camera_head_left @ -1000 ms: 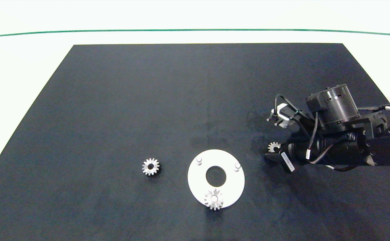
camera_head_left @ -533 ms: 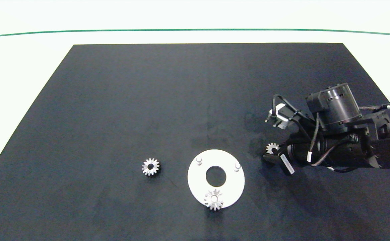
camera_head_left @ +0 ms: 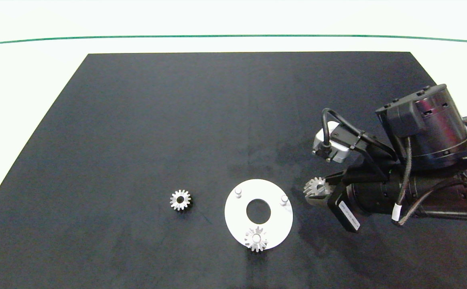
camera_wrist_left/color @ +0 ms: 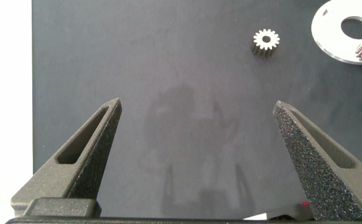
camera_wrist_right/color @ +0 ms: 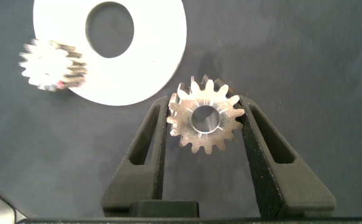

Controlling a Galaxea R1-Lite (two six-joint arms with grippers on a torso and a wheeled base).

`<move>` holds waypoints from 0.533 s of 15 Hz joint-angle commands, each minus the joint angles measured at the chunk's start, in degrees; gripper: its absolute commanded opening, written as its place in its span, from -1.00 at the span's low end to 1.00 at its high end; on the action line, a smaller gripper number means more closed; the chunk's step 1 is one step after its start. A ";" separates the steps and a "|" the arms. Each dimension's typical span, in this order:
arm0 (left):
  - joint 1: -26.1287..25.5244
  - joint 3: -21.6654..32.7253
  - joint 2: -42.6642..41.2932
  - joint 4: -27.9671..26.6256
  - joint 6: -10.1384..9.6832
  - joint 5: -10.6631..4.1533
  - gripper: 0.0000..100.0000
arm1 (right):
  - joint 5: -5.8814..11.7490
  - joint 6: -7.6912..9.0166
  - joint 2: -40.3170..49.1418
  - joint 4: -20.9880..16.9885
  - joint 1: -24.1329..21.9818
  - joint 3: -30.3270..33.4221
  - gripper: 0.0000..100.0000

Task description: Install three planetary gears onto the carrier pins

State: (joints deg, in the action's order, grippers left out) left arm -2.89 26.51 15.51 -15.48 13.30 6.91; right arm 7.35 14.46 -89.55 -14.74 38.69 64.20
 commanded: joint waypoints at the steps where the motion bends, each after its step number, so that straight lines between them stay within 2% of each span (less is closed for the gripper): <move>1: -0.01 0.12 0.05 -0.07 0.06 0.03 1.00 | 1.26 0.22 0.08 -0.03 2.26 0.23 -0.80; 2: -0.01 0.12 0.05 -0.07 0.06 0.03 1.00 | 1.88 0.22 -0.71 0.06 2.44 0.23 -0.80; 8: -0.01 0.29 0.23 -0.07 0.06 0.12 1.00 | 1.88 0.22 -5.02 0.32 3.41 1.99 -0.80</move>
State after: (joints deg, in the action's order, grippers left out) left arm -2.89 26.76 15.59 -15.43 13.28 6.97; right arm 9.20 14.58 -93.22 -14.35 41.79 65.71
